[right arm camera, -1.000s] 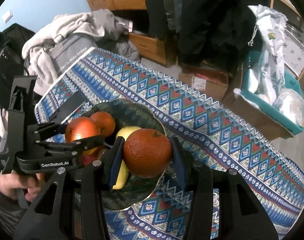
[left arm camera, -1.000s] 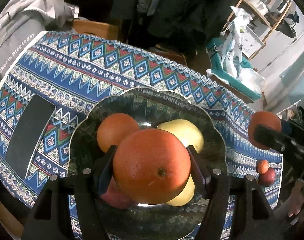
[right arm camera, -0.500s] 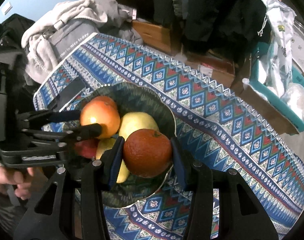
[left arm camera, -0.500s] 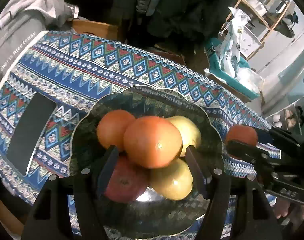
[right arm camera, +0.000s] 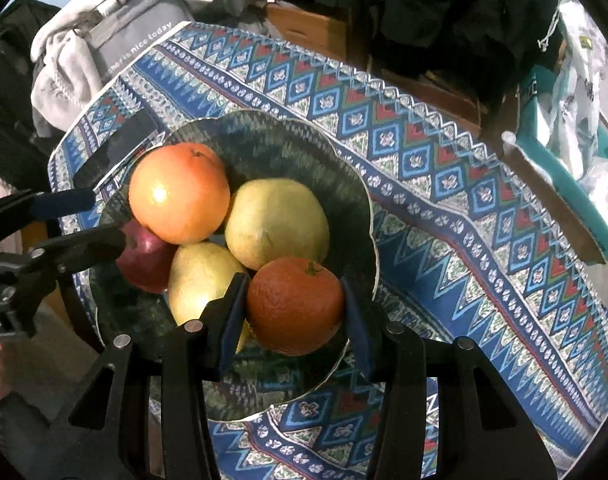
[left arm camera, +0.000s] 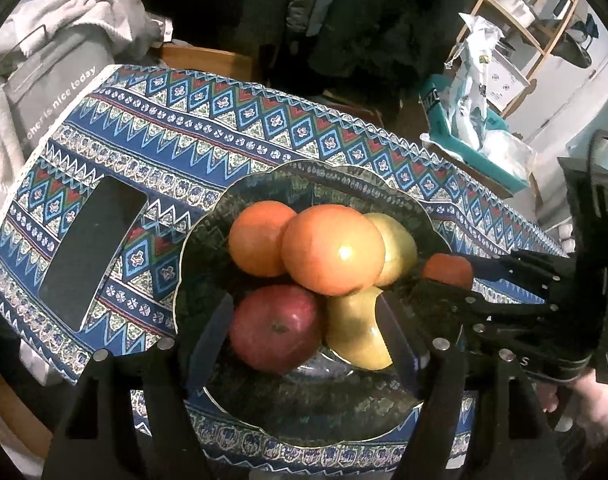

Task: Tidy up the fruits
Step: 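Lift both tools away from the filled plate, then move the left tool to the small tangerine while the right tool approaches the red apple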

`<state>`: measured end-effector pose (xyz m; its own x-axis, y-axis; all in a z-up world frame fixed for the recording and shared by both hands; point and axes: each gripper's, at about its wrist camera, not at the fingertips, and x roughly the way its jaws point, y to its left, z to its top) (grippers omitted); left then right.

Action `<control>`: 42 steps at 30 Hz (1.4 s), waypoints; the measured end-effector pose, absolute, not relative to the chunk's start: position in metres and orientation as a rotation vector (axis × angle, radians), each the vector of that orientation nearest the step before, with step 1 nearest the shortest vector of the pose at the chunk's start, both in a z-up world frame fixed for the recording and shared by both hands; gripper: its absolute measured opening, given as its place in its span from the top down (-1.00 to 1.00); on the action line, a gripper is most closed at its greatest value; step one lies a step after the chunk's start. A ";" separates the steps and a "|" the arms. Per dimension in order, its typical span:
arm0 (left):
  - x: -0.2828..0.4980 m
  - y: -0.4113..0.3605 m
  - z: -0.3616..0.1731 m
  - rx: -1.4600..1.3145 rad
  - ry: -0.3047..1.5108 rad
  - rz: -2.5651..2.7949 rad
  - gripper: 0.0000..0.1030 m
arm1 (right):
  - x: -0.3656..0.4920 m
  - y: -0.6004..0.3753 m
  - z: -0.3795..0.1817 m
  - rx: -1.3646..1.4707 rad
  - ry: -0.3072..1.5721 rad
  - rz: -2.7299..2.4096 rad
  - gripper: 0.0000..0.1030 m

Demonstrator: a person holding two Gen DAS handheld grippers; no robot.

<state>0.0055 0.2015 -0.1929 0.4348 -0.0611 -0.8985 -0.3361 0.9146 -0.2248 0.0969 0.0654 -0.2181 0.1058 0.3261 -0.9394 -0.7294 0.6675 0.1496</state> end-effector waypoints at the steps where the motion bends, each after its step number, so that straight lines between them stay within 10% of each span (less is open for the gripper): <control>1: 0.005 0.200 -0.192 -0.393 1.115 0.176 -0.46 | 0.097 0.065 -0.219 -0.398 1.237 0.807 0.10; 42: 0.009 0.123 -0.106 -0.304 0.951 0.009 -0.46 | 0.077 -0.030 -0.077 -0.217 0.916 0.672 -0.05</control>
<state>0.0087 0.1226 -0.1064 0.5842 -0.1251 -0.8019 -0.1409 0.9574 -0.2520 0.0767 -0.0302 -0.0772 0.4234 0.4433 -0.7901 -0.6205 0.7773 0.1037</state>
